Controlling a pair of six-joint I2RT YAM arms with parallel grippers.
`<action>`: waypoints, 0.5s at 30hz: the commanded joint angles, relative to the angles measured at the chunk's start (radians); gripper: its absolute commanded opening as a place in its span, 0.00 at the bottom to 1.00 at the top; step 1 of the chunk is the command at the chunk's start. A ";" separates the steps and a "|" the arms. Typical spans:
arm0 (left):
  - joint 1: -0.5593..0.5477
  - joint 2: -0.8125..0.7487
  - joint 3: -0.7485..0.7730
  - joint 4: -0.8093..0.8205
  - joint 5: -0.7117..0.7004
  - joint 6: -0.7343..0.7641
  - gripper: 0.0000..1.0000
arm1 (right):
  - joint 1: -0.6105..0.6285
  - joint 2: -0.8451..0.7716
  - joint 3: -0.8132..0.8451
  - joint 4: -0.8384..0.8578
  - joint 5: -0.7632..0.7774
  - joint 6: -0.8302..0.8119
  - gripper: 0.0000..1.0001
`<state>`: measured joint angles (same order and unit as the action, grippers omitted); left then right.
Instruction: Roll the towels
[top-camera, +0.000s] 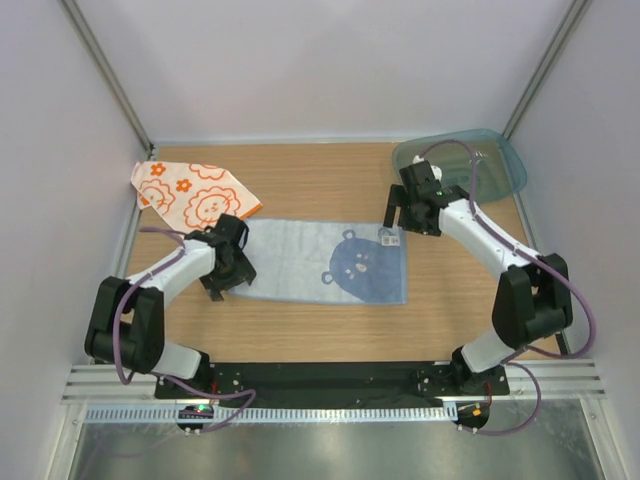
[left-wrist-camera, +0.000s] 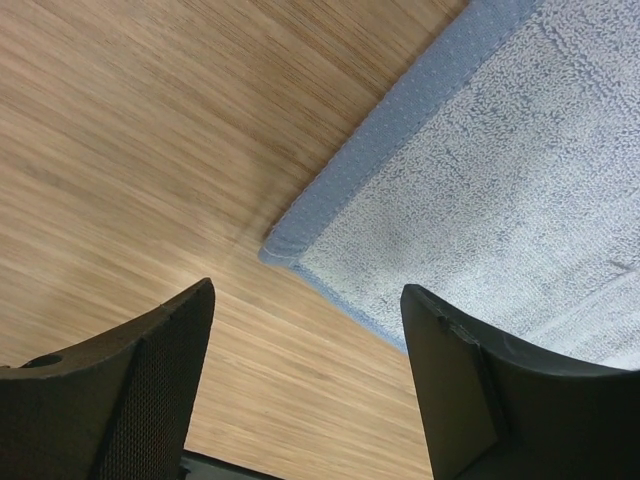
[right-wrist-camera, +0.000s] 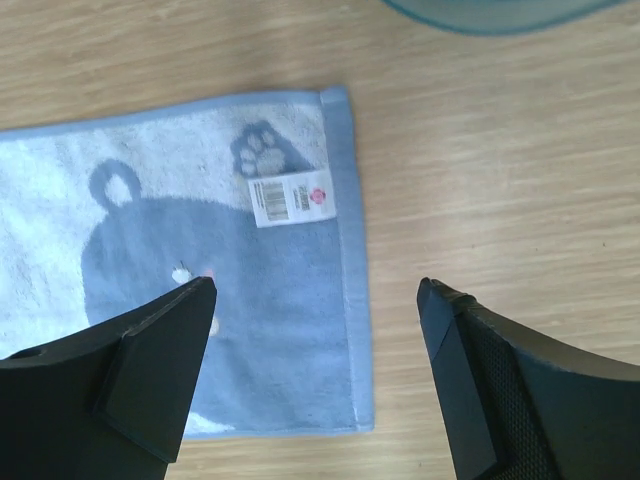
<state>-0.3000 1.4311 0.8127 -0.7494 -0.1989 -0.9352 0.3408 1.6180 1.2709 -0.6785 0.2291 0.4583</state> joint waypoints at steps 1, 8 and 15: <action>-0.005 0.015 0.016 0.025 -0.034 -0.020 0.76 | 0.001 -0.082 -0.149 0.005 -0.049 0.022 0.90; -0.005 0.052 -0.010 0.064 -0.033 -0.025 0.65 | 0.000 -0.220 -0.330 0.042 -0.128 0.040 0.86; -0.005 0.075 -0.035 0.096 -0.033 -0.028 0.48 | 0.000 -0.308 -0.412 0.042 -0.117 0.074 0.86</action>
<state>-0.3004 1.4952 0.7998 -0.6910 -0.2092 -0.9440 0.3405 1.3624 0.8722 -0.6636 0.1272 0.5068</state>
